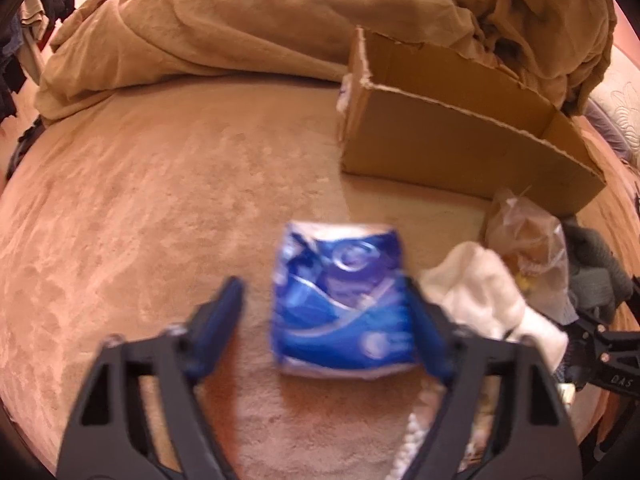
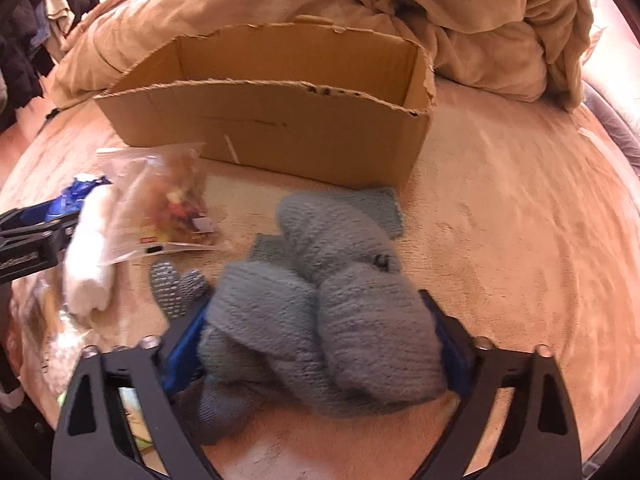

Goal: Organize objects
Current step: 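Grasp the blue tissue pack with the left gripper while the right grasps the grey gloves, then carry both items to the cardboard box and open both grippers inside it, then grasp the cotton swab bag with the left gripper while the right grasps the cartoon tissue pack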

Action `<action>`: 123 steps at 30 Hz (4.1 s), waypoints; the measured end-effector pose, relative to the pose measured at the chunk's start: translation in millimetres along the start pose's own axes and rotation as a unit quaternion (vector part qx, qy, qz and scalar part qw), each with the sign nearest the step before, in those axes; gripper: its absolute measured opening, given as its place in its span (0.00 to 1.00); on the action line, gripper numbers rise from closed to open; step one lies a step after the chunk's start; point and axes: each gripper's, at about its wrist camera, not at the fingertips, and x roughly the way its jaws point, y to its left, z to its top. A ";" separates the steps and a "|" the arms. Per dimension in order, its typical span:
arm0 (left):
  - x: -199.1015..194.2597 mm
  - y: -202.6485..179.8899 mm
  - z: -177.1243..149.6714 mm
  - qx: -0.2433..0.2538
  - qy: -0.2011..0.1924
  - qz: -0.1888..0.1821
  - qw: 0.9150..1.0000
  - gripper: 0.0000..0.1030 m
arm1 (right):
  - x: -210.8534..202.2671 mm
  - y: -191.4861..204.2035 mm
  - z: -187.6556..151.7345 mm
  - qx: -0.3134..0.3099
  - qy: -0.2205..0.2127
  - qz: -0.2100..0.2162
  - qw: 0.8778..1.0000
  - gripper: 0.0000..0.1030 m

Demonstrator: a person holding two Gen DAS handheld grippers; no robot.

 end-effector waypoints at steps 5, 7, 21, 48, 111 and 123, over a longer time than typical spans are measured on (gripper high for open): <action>-6.5 0.4 -1.4 -0.010 0.002 -0.005 1.000 0.48 | -6.5 4.4 -4.6 -0.012 -0.004 0.021 1.000 0.58; -10.2 -0.2 -1.6 -0.005 0.001 -0.003 1.000 0.45 | -9.0 9.5 -4.8 -0.013 -0.006 0.027 1.000 0.50; -98.0 -35.2 6.0 0.029 -0.063 -0.026 0.997 0.41 | -75.4 9.1 6.0 -0.009 -0.069 0.032 0.997 0.39; -38.8 -72.2 146.4 0.057 -0.048 -0.051 0.996 0.41 | -58.7 -11.8 151.7 0.036 -0.122 0.036 0.991 0.39; -83.5 -53.5 -83.6 0.058 0.015 -0.031 0.998 0.96 | -93.1 55.8 -42.9 -0.001 -0.064 0.168 0.984 0.92; -65.2 -54.8 -87.8 0.073 0.017 -0.084 0.994 0.79 | -44.4 52.2 -36.0 -0.069 0.015 0.274 0.959 0.86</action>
